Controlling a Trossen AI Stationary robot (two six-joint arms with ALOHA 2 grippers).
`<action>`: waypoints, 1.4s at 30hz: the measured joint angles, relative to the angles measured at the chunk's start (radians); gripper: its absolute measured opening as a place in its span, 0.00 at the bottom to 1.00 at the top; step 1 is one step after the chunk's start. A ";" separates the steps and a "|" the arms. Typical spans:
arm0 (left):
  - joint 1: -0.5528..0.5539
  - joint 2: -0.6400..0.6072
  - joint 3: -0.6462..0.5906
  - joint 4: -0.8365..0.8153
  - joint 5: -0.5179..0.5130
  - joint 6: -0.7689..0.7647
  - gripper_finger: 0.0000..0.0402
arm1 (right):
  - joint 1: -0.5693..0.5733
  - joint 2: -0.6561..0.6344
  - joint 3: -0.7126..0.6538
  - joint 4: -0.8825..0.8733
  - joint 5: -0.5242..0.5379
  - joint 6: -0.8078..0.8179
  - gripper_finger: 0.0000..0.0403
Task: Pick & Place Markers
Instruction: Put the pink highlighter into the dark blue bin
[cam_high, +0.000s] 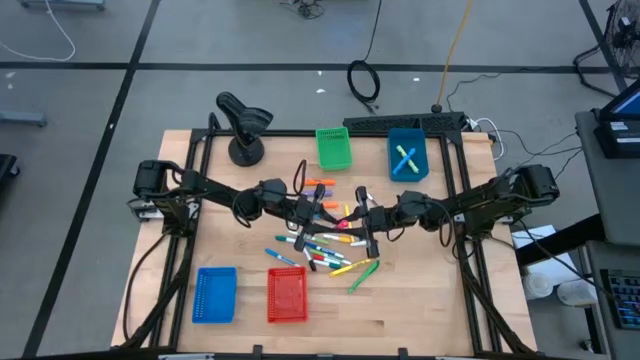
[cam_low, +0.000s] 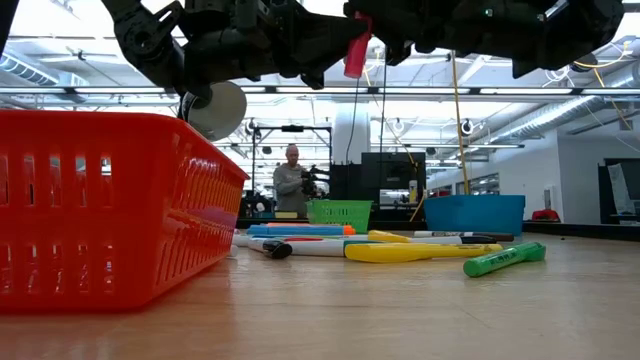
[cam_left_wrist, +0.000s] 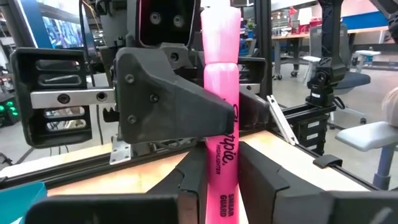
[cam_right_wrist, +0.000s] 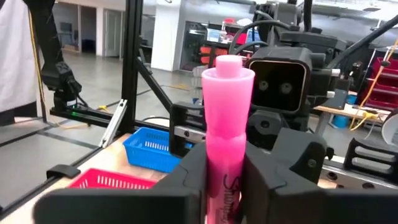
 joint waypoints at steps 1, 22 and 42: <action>0.000 0.000 0.000 -0.002 -0.003 0.001 0.19 | 0.000 0.000 0.000 -0.001 -0.003 -0.007 0.11; -0.098 -0.307 0.001 -0.533 -0.525 0.003 0.69 | -0.004 -0.226 -0.001 -0.470 0.410 -0.086 0.11; -0.129 -0.418 0.000 -0.760 -0.609 -0.040 0.70 | -0.518 -0.533 -0.178 -0.755 0.743 0.101 0.13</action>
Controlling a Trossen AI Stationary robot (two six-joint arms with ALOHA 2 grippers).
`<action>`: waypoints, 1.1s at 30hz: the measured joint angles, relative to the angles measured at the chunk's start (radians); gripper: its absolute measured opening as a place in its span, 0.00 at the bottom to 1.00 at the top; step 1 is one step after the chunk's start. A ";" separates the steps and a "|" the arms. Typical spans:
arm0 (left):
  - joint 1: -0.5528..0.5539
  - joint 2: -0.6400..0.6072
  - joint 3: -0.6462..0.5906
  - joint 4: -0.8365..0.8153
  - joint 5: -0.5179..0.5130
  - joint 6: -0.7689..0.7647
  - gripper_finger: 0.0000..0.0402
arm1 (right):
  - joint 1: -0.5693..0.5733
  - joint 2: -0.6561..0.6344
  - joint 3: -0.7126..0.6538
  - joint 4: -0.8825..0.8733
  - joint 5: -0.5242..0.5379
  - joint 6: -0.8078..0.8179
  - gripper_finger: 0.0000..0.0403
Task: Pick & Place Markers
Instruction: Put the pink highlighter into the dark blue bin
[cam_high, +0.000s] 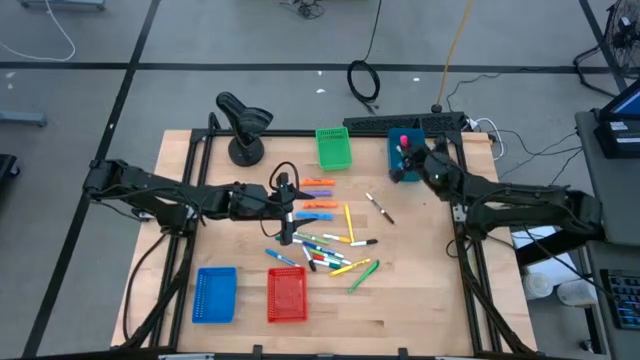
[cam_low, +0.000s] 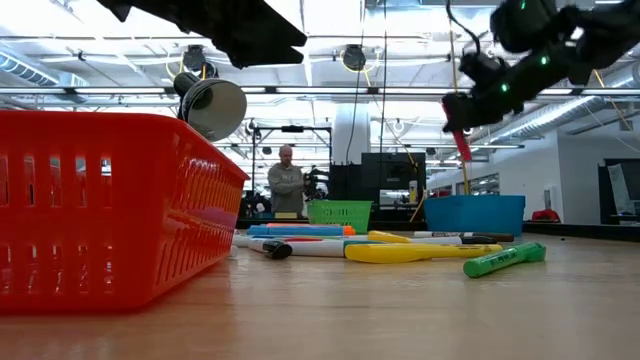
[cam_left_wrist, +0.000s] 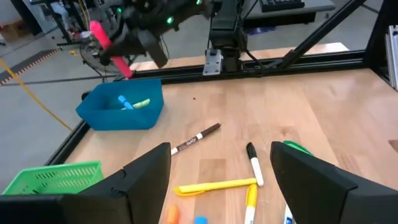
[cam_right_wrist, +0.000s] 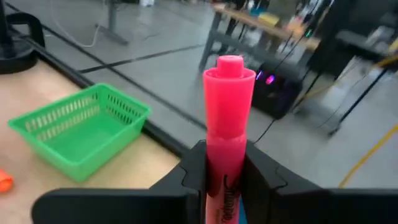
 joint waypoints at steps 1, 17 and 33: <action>0.001 0.000 0.000 0.003 0.000 0.007 0.70 | -0.032 0.001 -0.012 0.002 -0.049 0.018 0.13; 0.026 0.000 0.000 -0.008 -0.001 0.013 0.70 | -0.264 0.006 -0.060 -0.092 -0.234 0.109 0.13; 0.026 0.000 0.000 -0.014 -0.001 -0.012 0.70 | -0.269 0.005 -0.139 0.096 -0.233 0.109 0.38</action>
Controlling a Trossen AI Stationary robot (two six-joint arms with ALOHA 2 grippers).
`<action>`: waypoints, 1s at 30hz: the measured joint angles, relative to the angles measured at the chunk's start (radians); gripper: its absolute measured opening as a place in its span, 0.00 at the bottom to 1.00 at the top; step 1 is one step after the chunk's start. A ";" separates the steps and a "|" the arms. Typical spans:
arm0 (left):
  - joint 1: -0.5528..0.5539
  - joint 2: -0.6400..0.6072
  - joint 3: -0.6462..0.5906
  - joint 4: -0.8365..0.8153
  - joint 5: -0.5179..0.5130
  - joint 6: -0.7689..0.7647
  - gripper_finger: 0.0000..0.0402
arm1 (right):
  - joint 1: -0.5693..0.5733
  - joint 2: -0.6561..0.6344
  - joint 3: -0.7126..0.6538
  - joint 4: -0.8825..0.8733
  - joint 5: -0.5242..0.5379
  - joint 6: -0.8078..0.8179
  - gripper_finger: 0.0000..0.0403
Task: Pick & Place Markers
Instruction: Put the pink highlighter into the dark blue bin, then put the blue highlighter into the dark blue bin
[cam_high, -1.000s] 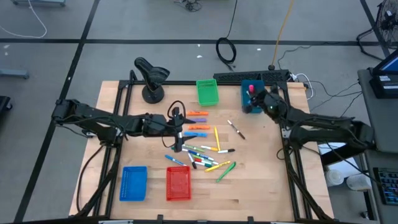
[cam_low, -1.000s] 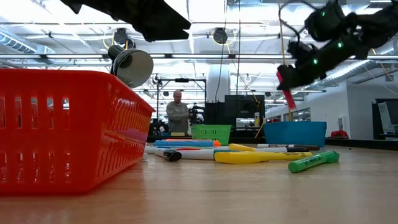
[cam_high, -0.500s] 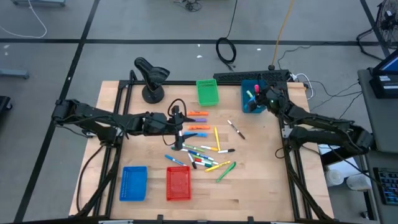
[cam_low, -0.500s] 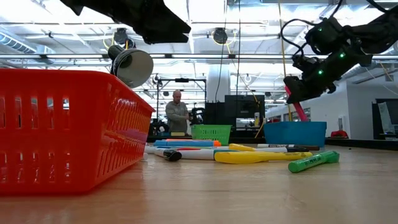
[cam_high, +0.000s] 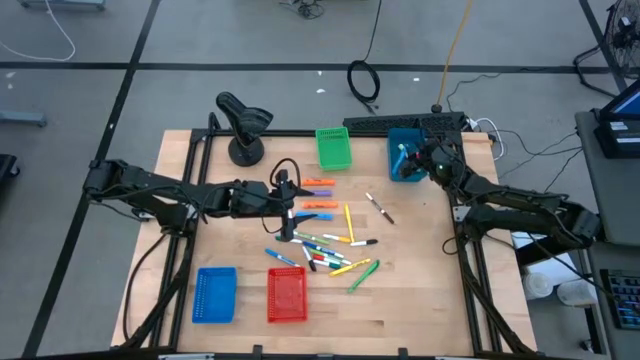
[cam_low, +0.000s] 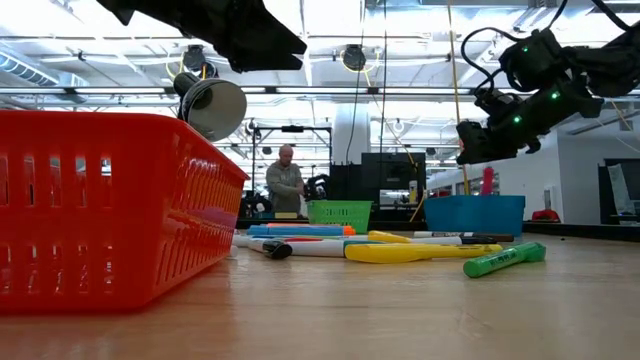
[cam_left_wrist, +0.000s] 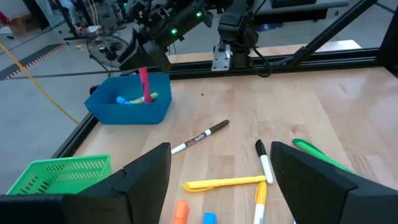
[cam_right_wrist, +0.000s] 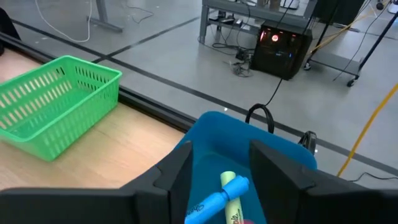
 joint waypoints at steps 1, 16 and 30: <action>0.000 0.000 0.000 -0.002 0.002 -0.008 0.70 | 0.000 0.000 0.000 0.000 0.000 0.000 0.38; 0.005 0.089 0.000 -0.019 0.054 -0.048 0.70 | 0.002 -0.025 0.015 -0.026 -0.170 0.042 0.39; 0.011 0.173 0.000 -0.016 0.053 -0.052 0.70 | 0.048 -0.113 0.052 -0.094 -0.315 0.071 0.32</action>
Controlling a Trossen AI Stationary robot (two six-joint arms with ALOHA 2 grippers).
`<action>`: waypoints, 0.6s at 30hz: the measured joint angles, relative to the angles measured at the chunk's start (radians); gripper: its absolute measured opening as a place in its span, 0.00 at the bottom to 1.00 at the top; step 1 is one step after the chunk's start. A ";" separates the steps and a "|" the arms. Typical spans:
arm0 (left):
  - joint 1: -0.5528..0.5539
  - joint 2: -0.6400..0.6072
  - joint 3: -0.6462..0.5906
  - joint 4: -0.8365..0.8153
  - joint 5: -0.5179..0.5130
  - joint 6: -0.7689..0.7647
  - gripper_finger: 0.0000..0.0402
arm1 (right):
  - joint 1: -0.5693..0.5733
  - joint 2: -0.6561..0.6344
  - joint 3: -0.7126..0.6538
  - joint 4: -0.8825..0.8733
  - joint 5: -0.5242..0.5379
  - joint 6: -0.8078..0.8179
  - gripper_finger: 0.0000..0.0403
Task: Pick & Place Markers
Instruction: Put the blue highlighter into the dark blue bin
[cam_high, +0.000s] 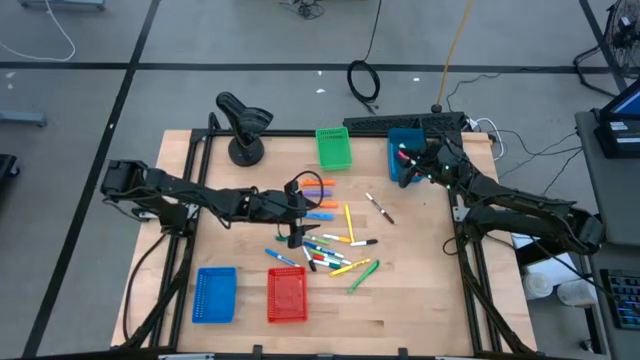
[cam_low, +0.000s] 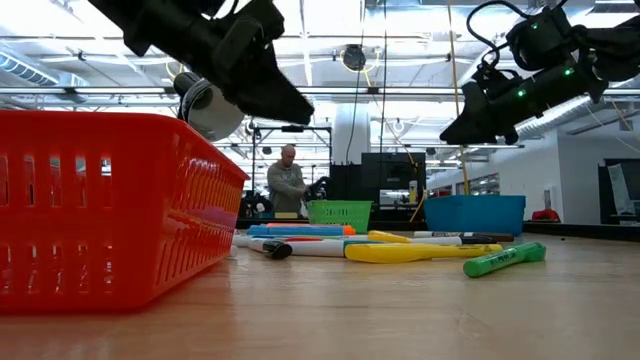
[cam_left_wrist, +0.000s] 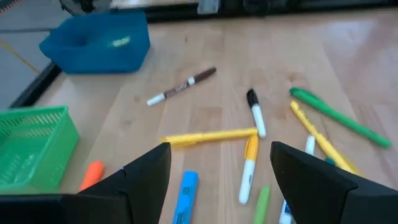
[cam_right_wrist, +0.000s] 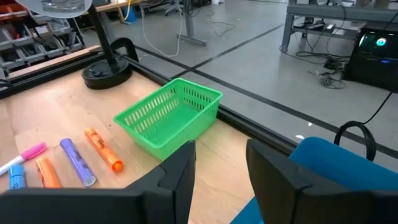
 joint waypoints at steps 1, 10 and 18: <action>0.001 0.001 -0.001 -0.008 0.000 -0.001 0.70 | 0.000 0.001 0.000 0.000 0.000 0.000 0.32; 0.012 0.081 0.008 -0.040 -0.002 -0.019 0.70 | 0.000 0.008 0.000 0.009 0.001 0.000 0.32; 0.083 0.208 0.210 -0.371 0.060 0.077 0.70 | 0.000 0.017 0.000 0.024 0.000 0.015 0.32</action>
